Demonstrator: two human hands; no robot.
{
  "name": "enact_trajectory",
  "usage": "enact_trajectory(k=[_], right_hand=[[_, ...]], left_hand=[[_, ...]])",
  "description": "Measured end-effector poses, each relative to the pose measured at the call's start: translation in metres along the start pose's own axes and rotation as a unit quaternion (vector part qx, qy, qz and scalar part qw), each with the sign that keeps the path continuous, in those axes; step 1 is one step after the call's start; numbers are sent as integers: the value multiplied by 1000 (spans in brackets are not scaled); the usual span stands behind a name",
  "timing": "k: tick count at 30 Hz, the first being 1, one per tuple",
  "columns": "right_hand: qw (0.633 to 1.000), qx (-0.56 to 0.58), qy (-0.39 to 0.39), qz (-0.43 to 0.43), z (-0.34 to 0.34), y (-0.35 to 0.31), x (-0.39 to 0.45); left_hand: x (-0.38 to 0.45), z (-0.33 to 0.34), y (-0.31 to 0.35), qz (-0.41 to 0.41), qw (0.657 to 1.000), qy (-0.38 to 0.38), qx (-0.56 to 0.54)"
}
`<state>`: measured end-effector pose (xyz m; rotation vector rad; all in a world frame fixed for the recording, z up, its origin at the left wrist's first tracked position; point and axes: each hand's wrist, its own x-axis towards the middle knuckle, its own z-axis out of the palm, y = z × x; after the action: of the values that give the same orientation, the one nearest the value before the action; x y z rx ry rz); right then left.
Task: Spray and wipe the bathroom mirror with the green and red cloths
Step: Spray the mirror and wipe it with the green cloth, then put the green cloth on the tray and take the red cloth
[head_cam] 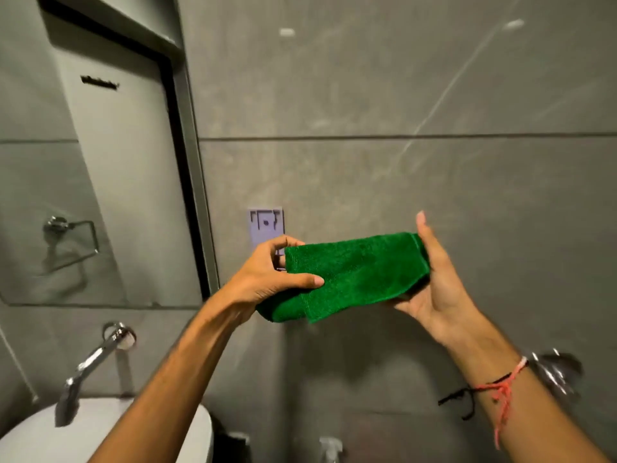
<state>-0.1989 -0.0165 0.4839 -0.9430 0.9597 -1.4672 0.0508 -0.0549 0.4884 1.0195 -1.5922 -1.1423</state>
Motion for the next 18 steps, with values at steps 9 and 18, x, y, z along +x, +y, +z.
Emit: enact_trajectory(k=[9,18], right_hand=[[967,23,136,215,-121,183,-33],[876,12,253,410,-209,342,-73]], left_hand=[[-53,53,-179,-256,960,-113,-16],[-97,118,-345,-417,904,-91,19]])
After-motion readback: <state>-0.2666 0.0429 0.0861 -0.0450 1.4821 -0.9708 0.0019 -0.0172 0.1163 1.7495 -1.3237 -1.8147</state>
